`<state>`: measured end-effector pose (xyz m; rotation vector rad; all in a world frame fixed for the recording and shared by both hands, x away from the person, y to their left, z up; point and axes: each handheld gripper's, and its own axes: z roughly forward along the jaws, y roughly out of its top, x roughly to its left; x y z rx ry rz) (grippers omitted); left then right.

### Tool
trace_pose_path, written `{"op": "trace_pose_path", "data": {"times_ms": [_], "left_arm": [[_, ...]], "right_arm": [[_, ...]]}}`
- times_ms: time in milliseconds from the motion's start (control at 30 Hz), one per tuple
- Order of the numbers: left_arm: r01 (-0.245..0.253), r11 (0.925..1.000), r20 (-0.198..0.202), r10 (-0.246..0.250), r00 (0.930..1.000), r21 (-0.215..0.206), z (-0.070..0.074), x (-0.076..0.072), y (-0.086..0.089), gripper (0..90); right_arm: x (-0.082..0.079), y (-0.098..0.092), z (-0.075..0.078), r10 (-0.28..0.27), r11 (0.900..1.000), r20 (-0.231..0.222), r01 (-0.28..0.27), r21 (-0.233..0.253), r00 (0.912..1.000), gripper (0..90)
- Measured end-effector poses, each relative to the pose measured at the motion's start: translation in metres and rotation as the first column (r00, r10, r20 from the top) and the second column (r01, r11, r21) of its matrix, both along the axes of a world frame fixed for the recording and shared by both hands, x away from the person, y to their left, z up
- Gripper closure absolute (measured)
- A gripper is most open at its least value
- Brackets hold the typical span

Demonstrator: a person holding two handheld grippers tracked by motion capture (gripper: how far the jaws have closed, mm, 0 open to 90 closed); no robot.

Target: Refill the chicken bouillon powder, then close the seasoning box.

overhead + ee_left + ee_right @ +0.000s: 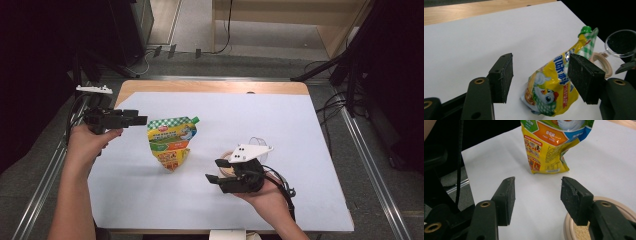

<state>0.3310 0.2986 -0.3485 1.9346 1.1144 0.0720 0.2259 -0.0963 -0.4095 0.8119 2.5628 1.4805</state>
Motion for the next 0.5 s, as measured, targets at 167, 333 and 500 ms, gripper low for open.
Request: {"op": "trace_pose_path", "data": {"times_ms": [167,333,500], "left_arm": [[-0.017,0.9999,0.022,0.017,0.9996,0.004,-0.004,0.000,0.005,38.4],[-0.032,0.9995,0.007,0.032,0.9995,0.007,-0.012,0.003,0.009,38.4],[-0.026,0.9996,-0.013,0.026,0.9996,0.005,-0.021,0.006,0.008,38.3]], "right_arm": [[0.001,-0.003,0.005,-0.002,1.000,0.000,0.002,0.005,1.0000,48.2],[0.003,-0.007,0.011,-0.010,1.000,0.002,0.010,0.006,1.0000,48.1],[0.004,-0.012,0.017,-0.021,1.000,0.006,0.021,0.005,0.9998,48.1]]}}
